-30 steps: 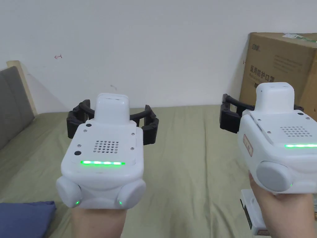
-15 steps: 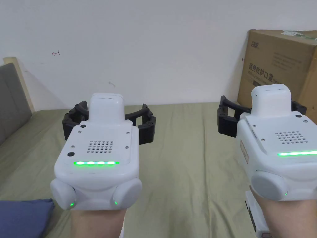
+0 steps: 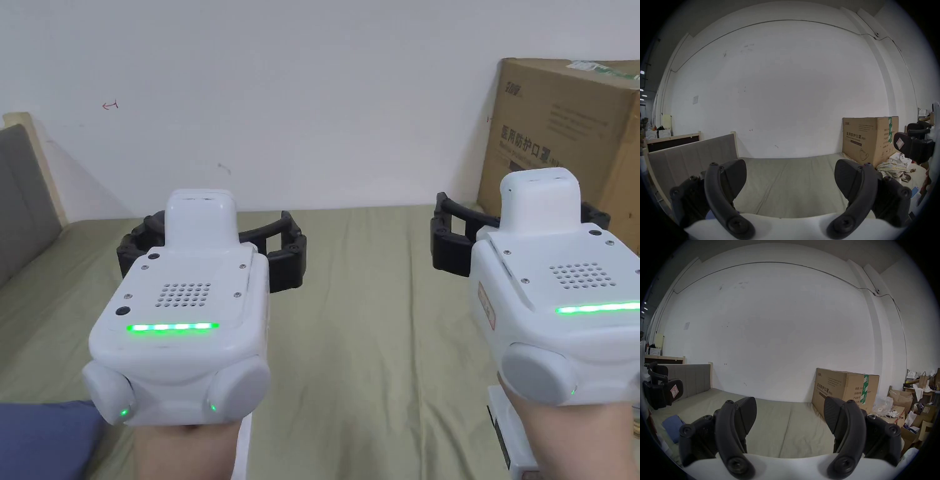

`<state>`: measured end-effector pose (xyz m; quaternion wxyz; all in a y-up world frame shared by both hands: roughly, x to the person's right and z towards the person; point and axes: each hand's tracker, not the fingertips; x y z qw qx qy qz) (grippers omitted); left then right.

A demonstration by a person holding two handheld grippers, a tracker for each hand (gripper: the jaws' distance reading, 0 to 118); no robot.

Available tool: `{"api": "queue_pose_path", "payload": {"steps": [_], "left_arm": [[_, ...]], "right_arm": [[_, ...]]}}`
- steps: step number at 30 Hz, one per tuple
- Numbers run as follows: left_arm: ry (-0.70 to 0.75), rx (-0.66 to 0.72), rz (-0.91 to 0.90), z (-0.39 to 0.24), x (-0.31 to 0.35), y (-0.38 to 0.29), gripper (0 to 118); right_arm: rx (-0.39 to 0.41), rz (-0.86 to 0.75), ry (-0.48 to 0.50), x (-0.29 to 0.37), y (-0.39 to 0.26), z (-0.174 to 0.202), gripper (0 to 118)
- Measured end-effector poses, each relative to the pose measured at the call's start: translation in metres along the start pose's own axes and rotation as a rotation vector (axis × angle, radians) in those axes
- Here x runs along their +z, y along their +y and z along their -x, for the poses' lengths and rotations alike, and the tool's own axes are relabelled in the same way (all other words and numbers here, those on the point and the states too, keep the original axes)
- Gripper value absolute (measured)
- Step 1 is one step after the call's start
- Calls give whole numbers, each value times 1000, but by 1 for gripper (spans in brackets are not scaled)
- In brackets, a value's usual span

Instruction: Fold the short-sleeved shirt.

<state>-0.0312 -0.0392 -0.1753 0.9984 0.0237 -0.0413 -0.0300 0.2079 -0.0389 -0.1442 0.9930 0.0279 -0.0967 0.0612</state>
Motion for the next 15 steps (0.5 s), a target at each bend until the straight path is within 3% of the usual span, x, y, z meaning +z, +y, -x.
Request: {"api": "queue_pose_path", "payload": {"steps": [15], "left_arm": [[4,-42,8,-4,-1,-3,111]], "right_arm": [[16,34,7,-5,-4,2,92]]}}
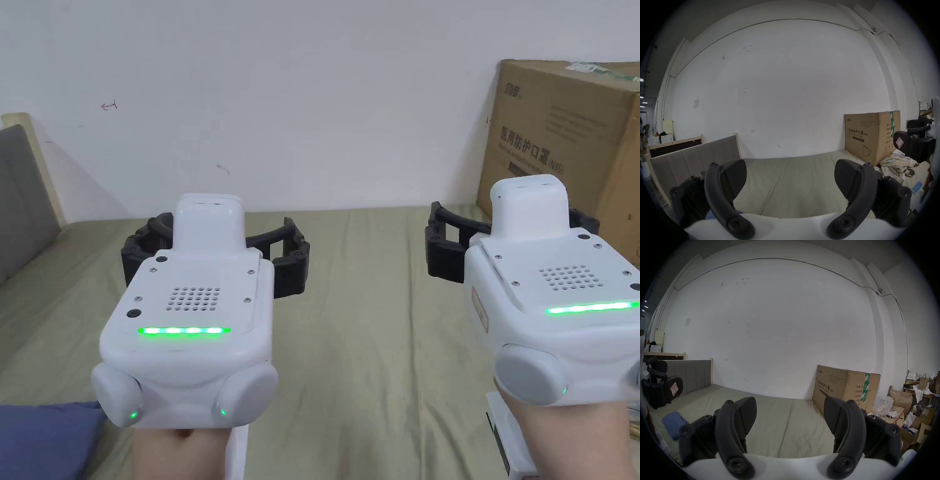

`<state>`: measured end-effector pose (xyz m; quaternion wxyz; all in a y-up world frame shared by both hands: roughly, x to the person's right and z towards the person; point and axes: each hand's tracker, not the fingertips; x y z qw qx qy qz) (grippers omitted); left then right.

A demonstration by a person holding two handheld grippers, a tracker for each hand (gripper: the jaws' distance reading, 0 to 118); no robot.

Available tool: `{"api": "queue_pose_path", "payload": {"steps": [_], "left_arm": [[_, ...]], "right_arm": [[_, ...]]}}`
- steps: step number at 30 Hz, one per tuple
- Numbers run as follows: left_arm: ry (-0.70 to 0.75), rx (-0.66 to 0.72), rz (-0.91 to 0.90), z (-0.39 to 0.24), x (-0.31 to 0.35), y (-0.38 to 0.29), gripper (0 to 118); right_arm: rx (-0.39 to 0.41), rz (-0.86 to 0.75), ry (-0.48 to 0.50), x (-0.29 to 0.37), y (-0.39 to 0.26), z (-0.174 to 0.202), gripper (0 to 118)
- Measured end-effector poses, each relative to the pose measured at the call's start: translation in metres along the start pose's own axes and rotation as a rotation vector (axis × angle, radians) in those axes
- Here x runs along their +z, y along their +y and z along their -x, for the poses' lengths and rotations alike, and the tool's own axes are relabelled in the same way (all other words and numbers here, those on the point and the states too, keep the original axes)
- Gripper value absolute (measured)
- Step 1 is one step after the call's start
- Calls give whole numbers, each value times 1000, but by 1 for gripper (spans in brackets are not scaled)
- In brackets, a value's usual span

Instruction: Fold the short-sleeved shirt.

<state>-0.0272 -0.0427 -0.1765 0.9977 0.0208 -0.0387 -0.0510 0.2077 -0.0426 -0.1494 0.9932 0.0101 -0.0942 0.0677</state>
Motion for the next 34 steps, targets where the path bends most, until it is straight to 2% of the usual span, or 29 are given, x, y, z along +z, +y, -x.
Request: {"api": "queue_pose_path", "payload": {"steps": [12,34], "left_arm": [[-13,31,3,0,-2,-1,111],[23,85,123,0,-15,-11,110]], "right_arm": [[-2,9,-15,1,-1,-4,92],[-13,32,-21,3,-6,-3,92]]}}
